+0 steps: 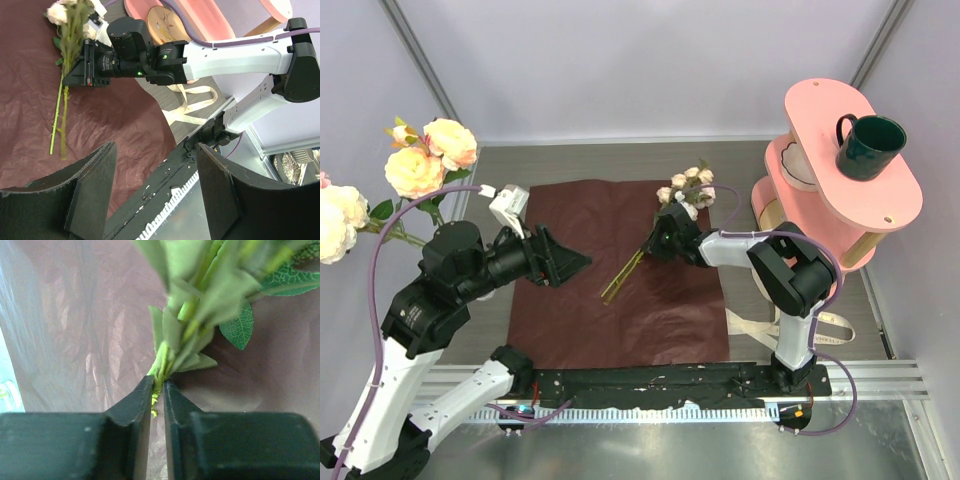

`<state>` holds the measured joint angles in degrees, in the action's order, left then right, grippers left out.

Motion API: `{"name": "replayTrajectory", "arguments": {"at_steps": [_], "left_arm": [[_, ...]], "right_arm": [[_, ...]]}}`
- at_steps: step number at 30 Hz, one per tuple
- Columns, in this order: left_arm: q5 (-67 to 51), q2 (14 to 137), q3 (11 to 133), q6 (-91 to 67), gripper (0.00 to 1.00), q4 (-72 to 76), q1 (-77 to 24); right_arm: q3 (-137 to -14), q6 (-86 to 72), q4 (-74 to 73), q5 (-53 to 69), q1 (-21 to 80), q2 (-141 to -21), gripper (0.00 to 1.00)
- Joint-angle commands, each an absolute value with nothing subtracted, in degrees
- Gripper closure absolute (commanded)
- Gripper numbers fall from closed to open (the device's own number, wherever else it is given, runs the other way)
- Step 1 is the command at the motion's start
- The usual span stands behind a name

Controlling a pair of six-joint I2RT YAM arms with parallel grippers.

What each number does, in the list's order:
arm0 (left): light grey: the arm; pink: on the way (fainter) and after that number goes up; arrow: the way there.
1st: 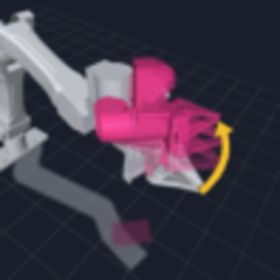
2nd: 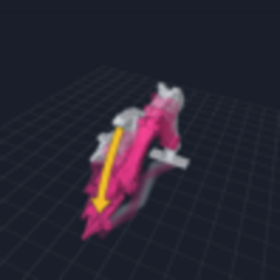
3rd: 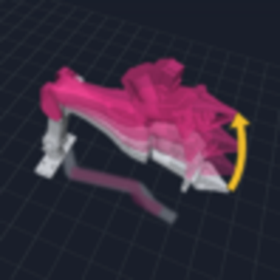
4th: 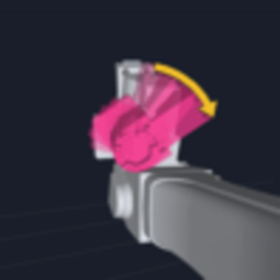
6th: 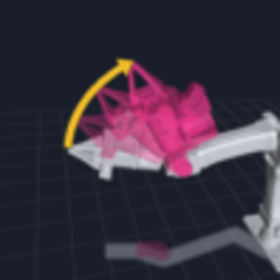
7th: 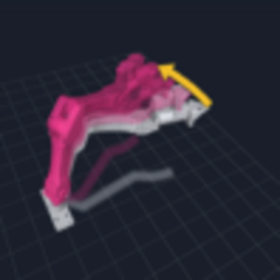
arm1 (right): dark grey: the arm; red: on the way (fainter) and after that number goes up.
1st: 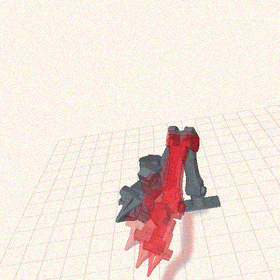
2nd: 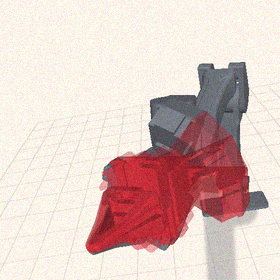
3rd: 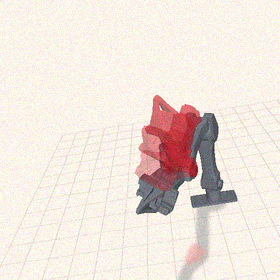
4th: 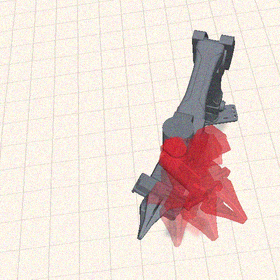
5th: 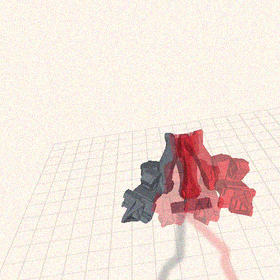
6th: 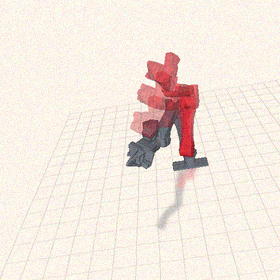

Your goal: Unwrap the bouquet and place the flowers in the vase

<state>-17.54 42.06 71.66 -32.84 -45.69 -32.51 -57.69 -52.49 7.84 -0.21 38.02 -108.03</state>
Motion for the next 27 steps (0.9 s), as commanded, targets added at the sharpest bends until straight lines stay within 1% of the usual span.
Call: {"name": "replayTrajectory", "arguments": {"at_steps": [1, 2, 4, 8, 13, 16, 20, 21, 22, 24, 27], "left_arm": [[-17.05, 41.48, 71.37, -33.22, 0.32, -44.03, -32.61], [-17.05, 41.40, 71.37, -33.22, 0.32, -44.12, -32.61], [-16.88, 41.40, 71.28, -33.22, 0.32, -44.38, -32.61], [-16.52, 41.40, 71.19, -32.87, 0.32, -44.82, -32.61], [-16.35, 41.84, 71.02, -32.61, 0.32, -44.65, -32.61], [-16.26, 42.19, 70.66, -32.69, 0.32, -44.21, -32.61], [-16.17, 43.33, 70.75, -34.01, 0.32, -43.24, -32.61], [-16.08, 43.94, 71.10, -34.36, 0.32, -42.89, -32.61], [-15.82, 44.21, 71.19, -35.24, 0.31, -42.37, -32.61], [-15.99, 44.82, 71.28, -36.03, 0.28, -41.05, -32.61], [-16.87, 46.93, 71.37, -37.35, 0.27, -38.59, -32.61]], "right_arm": [[-58.36, -52.38, 10.37, -3.08, 37.62, -107.58, 0.88], [-57.92, -52.47, 10.37, -3.60, 37.36, -107.23, 0.95], [-57.31, -51.77, 10.63, -4.39, 37.27, -105.30, 0.99], [-54.94, -49.75, 11.08, -5.44, 37.09, -99.85, 0.99], [-51.51, -45.02, 10.11, -7.29, 37.00, -89.50, 0.99], [-49.40, -41.76, 11.50, -6.42, 36.91, -84.23, 0.99], [-44.93, -31.58, 21.76, 3.58, 36.91, -77.72, 0.99], [-44.39, -30.16, 23.01, 5.60, 36.91, -76.48, 0.99], [-43.78, -29.02, 23.81, 10.32, 37.00, -75.33, 0.99], [-43.86, -26.30, 24.96, 15.00, 37.18, -72.34, 0.99], [-44.56, -25.23, 25.49, 23.18, 37.88, -69.88, 0.99]]}}
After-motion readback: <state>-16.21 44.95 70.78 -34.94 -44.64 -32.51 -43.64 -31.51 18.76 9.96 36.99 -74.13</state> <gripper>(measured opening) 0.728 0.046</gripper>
